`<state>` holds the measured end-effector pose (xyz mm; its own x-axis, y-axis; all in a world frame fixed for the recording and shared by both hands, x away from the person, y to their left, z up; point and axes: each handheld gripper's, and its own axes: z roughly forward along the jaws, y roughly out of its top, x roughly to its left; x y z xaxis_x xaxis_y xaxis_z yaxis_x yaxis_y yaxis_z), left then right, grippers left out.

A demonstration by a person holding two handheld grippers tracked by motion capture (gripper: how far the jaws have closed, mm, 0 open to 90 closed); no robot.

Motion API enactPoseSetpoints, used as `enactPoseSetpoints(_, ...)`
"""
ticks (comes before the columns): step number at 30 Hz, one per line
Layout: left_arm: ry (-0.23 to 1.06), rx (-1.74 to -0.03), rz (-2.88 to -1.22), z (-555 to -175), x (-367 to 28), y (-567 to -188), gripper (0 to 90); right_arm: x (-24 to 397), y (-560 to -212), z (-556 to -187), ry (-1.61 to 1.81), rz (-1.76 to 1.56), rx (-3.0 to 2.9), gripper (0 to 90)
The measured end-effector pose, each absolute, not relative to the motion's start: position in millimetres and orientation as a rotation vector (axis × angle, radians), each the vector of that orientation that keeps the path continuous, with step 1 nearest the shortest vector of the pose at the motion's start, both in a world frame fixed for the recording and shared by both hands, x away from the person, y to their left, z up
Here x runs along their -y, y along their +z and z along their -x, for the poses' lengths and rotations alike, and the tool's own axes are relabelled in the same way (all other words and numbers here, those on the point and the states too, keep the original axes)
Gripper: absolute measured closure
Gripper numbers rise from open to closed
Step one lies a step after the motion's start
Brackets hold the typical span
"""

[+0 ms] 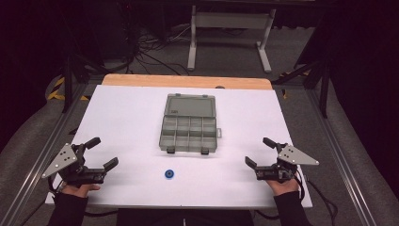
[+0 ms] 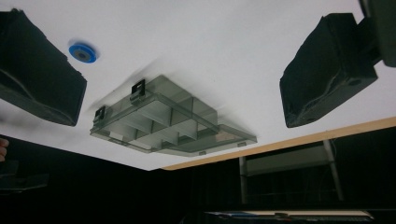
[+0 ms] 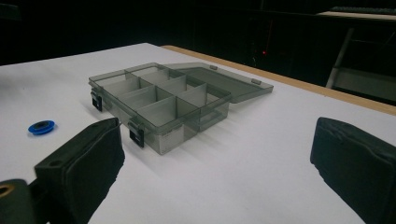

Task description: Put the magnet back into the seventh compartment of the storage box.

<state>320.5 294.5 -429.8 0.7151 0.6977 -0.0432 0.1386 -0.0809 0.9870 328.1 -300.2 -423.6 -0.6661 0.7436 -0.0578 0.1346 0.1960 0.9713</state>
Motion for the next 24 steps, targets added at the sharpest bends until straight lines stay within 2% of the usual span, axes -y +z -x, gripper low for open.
enactPoseSetpoints(24, 0.528, -0.691, -1.631, -321.3, -295.3, -429.7, 1.1, 297.7, -421.1, -327.7, 1.514, -0.807, -1.946, 3.3)
